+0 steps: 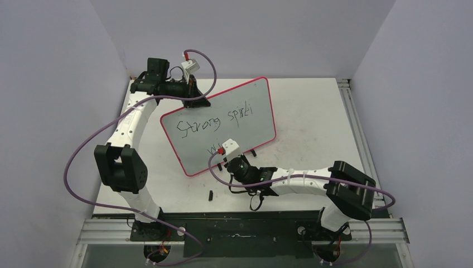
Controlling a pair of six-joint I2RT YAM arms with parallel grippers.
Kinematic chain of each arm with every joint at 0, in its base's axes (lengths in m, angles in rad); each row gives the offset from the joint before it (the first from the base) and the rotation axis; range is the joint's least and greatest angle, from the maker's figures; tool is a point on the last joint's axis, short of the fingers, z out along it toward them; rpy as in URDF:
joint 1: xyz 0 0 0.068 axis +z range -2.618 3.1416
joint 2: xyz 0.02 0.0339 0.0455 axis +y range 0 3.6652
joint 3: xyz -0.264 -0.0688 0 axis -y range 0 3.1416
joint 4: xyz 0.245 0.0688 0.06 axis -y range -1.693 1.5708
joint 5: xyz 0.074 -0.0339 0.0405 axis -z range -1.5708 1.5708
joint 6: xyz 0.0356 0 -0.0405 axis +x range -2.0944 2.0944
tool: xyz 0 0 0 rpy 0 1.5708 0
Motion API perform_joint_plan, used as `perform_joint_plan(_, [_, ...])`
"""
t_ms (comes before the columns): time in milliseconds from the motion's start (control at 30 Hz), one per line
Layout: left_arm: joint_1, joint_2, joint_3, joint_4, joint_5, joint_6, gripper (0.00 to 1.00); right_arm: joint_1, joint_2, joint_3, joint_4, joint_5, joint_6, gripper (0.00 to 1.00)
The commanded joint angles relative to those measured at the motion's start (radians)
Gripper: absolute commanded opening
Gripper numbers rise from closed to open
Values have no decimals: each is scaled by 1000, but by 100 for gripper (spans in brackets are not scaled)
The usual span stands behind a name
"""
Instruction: Write a sentence on the whiteboard
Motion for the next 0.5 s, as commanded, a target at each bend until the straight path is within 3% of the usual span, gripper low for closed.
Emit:
perform_joint_plan(0, [-33,8,-47,-118,-4,25,0,-3,31,37,32,-9,-1,5])
perform_joint_plan(467, [-32,6,-47,-118,-3,24,0,-29,63,53,45,-30,-10,5])
